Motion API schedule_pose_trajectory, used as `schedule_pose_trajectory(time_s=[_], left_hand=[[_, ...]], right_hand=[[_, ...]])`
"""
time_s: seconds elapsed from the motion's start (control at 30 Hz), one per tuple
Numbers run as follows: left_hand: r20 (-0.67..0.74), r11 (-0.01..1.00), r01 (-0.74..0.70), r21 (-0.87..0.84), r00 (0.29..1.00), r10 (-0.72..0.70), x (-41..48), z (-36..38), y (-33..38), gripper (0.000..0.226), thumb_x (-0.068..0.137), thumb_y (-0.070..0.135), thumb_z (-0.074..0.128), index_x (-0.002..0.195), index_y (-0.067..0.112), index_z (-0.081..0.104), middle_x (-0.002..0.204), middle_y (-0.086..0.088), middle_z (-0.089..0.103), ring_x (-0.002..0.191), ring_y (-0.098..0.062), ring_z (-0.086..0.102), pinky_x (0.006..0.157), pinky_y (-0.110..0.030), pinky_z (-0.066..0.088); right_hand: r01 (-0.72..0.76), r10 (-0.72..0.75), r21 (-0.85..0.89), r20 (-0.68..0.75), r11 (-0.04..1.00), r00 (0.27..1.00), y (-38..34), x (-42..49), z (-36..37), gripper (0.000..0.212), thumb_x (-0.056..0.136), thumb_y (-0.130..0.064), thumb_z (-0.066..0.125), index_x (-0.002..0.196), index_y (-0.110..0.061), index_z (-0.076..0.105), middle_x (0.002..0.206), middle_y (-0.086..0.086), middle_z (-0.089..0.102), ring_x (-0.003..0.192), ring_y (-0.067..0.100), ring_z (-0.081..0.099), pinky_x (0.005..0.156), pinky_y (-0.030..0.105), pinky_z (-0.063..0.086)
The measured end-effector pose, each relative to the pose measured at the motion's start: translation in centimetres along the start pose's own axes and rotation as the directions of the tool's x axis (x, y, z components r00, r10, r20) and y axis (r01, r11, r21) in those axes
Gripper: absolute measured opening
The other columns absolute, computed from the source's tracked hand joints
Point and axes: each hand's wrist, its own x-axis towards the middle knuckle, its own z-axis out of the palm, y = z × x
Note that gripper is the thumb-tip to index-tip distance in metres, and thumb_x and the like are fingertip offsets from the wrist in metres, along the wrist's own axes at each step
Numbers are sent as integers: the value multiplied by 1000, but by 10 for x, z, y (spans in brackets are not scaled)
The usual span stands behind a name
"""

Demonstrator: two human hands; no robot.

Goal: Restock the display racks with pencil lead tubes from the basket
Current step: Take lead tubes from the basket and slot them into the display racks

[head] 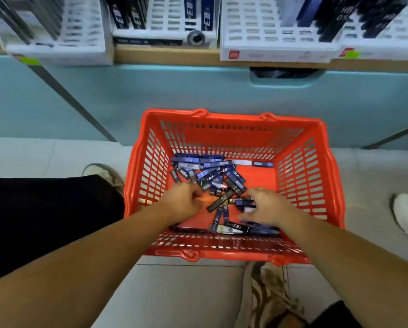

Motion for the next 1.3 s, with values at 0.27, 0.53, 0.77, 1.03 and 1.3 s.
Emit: schedule_pose_trajectory(time_s=[0.27, 0.53, 0.77, 1.03, 1.3], left_hand=[[51, 983, 181, 7, 982, -182, 10, 22, -44, 20, 91, 34, 73, 110, 25, 69, 107, 3, 70, 96, -17, 67, 89, -34, 57], [131, 977, 201, 71, 969, -208, 11, 28, -44, 32, 95, 29, 69, 127, 24, 67, 125, -1, 68, 111, -21, 64, 96, -32, 53], [216, 948, 196, 252, 943, -252, 22, 37, -43, 71, 76, 52, 84, 136, 28, 56, 131, 0, 54, 119, -22, 55, 100, -41, 53], [273, 939, 98, 329, 942, -194, 37, 42, -58, 86, 69, 49, 90, 138, 25, 45, 138, -2, 48, 125, -25, 48, 104, -43, 48], [248, 931, -22, 364, 966, -74, 40, 46, -67, 86, 81, 52, 80, 148, 18, 37, 135, -6, 51, 119, -27, 57, 92, -36, 50]], right_hand=[[-55, 75, -240, 76, 969, 994, 12, 32, 35, 116, 59, -73, 84, 148, -24, 28, 139, 1, 35, 133, 25, 36, 107, 46, 43], [-63, 65, -109, 15, 992, 998, 16, 43, 19, 91, 73, -70, 77, 139, -25, 34, 136, 2, 48, 123, 26, 51, 95, 40, 48], [-164, 174, -99, 107, 982, 979, 9, 36, 37, 130, 46, -90, 75, 148, -28, 22, 145, 2, 35, 140, 29, 32, 108, 50, 44], [-136, 168, -291, 91, 947, 982, -19, 44, 51, 132, 46, -97, 67, 147, -30, 15, 140, 3, 29, 131, 27, 35, 92, 50, 54], [-56, 62, -224, 19, 973, 998, -18, 53, 44, 96, 71, -85, 61, 138, -29, 23, 135, 6, 38, 122, 32, 46, 86, 47, 55]])
